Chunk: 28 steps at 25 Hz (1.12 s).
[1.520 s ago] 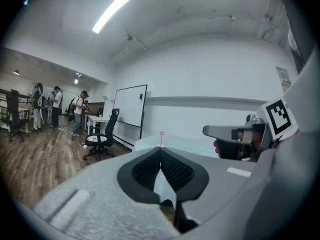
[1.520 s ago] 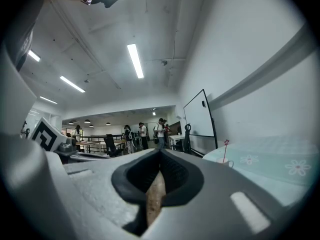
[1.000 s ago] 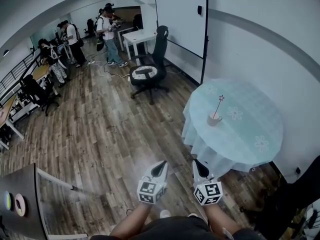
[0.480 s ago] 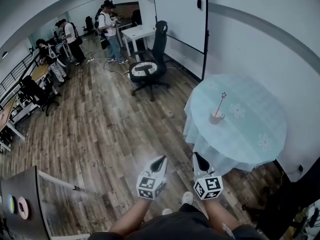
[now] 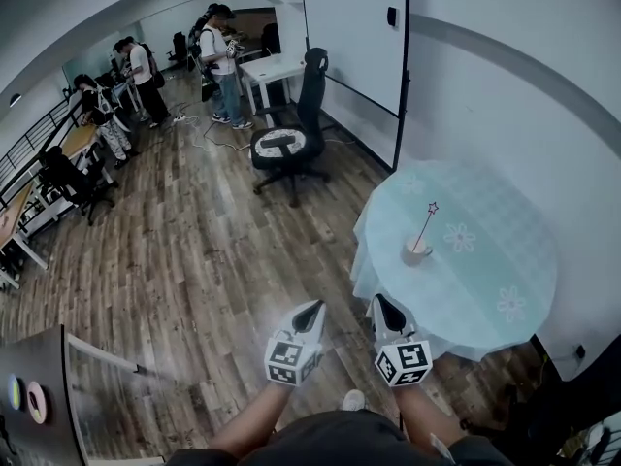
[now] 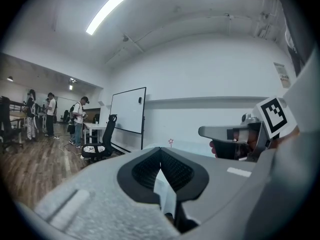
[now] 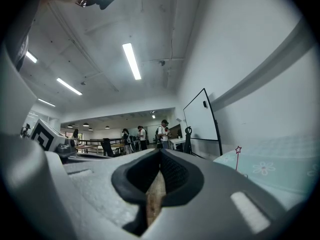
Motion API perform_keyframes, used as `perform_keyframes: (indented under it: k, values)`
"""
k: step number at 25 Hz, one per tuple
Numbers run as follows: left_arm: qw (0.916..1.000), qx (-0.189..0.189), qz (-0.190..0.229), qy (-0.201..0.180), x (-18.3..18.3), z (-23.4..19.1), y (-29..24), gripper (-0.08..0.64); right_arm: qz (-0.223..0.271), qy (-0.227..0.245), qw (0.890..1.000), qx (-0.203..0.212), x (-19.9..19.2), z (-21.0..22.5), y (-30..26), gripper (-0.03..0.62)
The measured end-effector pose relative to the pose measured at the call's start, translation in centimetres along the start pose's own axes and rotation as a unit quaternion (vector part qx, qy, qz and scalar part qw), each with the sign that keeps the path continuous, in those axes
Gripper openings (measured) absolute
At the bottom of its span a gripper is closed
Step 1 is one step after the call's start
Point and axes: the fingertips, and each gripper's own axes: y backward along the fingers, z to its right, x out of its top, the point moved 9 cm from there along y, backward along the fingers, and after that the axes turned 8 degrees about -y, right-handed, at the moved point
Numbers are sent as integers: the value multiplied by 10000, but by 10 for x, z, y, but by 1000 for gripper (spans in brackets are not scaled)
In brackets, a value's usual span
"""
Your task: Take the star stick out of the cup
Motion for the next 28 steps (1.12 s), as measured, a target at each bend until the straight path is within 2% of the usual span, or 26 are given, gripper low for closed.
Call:
perform_keyframes:
  k: [10, 17, 23, 28]
  values:
    - [9998, 162, -80, 40, 5, 7, -67, 5, -113, -44, 9998, 173, 10, 64, -34, 3]
    - [9995, 170, -226, 158, 1, 16, -93, 5, -172, -99, 9997, 141, 13, 95, -39, 3]
    - [9997, -30, -187, 152, 1, 19, -124, 6, -194, -78, 9998, 14, 18, 116, -50, 3]
    - [9994, -180, -235, 150, -6, 5, -151, 6, -184, -31, 9998, -119, 17, 132, -75, 3]
